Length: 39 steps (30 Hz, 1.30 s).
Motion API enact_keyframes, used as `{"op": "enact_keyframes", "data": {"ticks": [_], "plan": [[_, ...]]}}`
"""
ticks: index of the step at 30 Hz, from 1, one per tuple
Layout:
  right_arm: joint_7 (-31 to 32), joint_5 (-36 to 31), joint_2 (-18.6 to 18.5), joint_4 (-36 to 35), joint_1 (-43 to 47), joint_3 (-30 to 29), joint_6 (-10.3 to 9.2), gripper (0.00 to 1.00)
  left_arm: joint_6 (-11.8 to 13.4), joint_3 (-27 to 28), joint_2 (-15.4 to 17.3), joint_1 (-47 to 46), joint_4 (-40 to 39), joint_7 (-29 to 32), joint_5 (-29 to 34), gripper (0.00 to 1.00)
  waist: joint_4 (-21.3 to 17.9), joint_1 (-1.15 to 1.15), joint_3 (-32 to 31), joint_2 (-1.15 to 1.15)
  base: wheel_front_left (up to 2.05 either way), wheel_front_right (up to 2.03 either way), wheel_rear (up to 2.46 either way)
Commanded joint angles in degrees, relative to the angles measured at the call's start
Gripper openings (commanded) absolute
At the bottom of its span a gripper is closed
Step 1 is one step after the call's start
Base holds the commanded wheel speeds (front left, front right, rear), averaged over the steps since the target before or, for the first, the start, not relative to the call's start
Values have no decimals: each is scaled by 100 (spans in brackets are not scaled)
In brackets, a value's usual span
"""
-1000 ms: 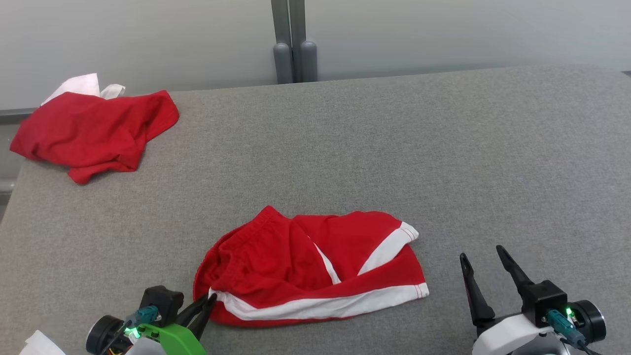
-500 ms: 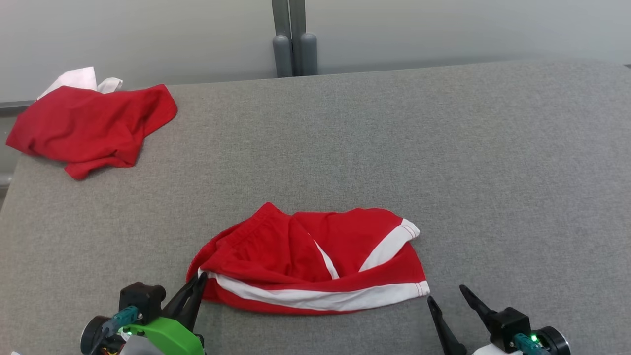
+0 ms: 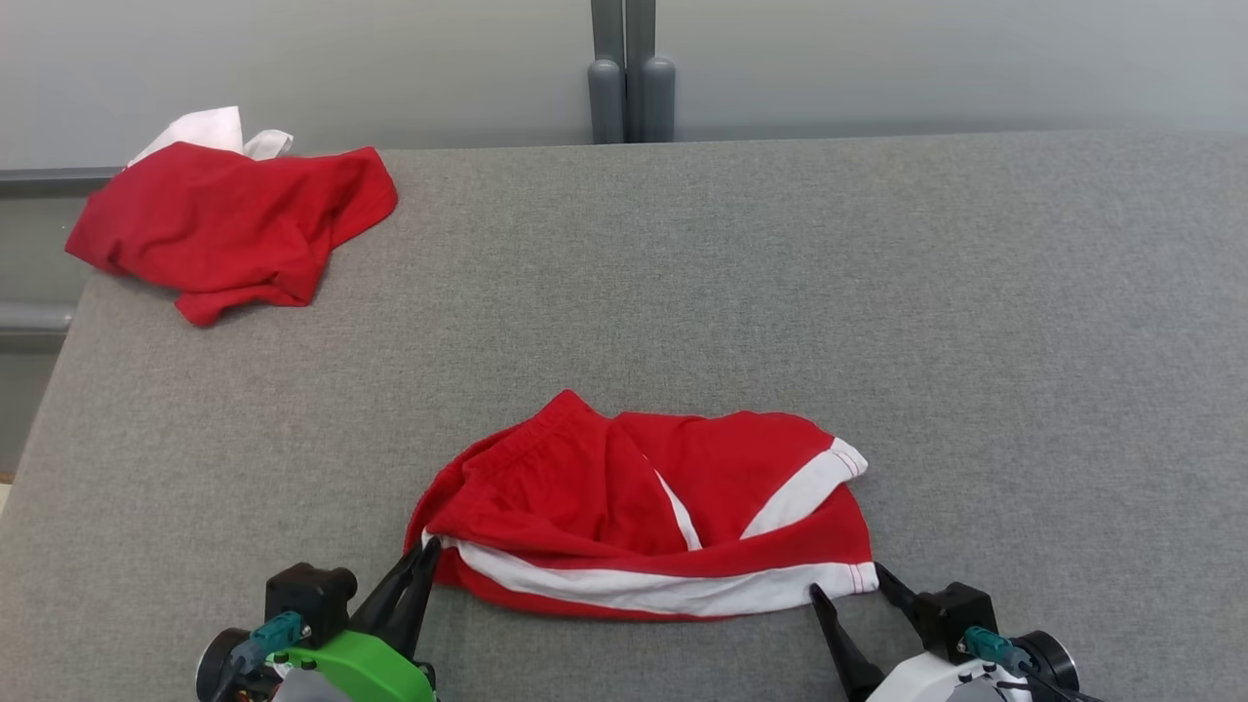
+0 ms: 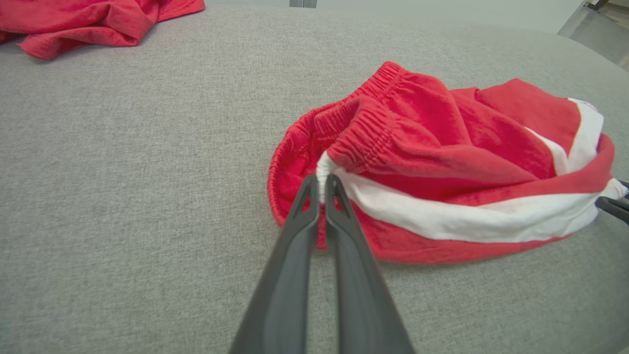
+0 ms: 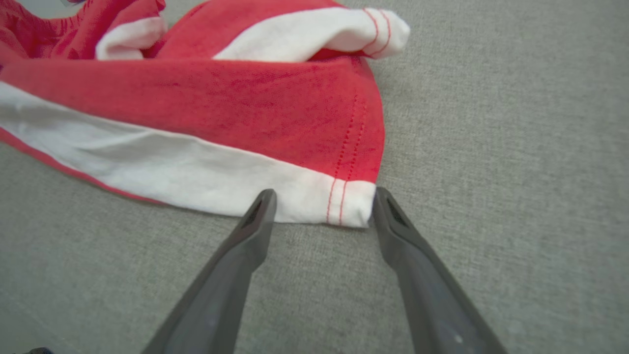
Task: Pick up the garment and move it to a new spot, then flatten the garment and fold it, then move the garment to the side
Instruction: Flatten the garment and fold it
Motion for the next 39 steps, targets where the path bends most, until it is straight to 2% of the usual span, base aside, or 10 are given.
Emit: {"op": "enact_keyframes", "data": {"ticks": [1, 3, 4, 6, 7, 10, 12, 13, 27, 39], "plan": [[-17, 27, 14, 57, -62, 7, -2, 100, -13, -3, -7, -62, 20, -26, -27, 0, 34, 0, -1, 0, 0, 0, 0], [-17, 48, 31, 98, -88, 14, -2, 98, -16, -10, -13, -75, 40, -36, -38, 0, 44, 0, 1, 0, 0, 0, 0], [-17, 57, 35, 103, -97, 20, -2, 92, -15, -11, -15, -81, 46, -45, -39, 0, 44, 0, 1, 0, 0, 0, 0], [-17, 68, 43, 78, -118, 36, -2, 62, -10, -11, -17, -88, 59, -64, -41, 0, 37, 0, 6, 0, 0, 0, 0], [-17, 70, 48, 70, -126, 47, -2, 43, -6, -12, -17, -88, 64, -76, -47, 0, 31, 0, 6, 0, 0, 0, 0], [-17, 66, 51, 17, -140, 67, -2, 25, -4, -8, -16, -96, 71, -87, -71, 0, 8, 0, 8, 0, 0, 0, 0], [-17, 47, 33, -84, -145, 34, -2, 4, -20, 25, -28, -105, 59, -141, -121, 0, -12, 0, 6, 0, 0, 0, 0], [-17, 30, 28, -151, -137, 4, -2, 0, -21, 39, -33, -104, 52, -147, -141, 0, -23, 0, 4, 0, 0, 0, 0], [-17, 133, -165, -1750, 73, -415, -2, 0, -193, 648, -408, 13, -542, -583, -1058, 0, -203, 0, -136, 0, 0, 0, 0], [18, 410, -523, -3949, 114, -981, -2, 0, -269, 931, -685, -63, -2572, -706, -1438, 0, -401, 0, -390, 0, 0, 0, 0]]}}
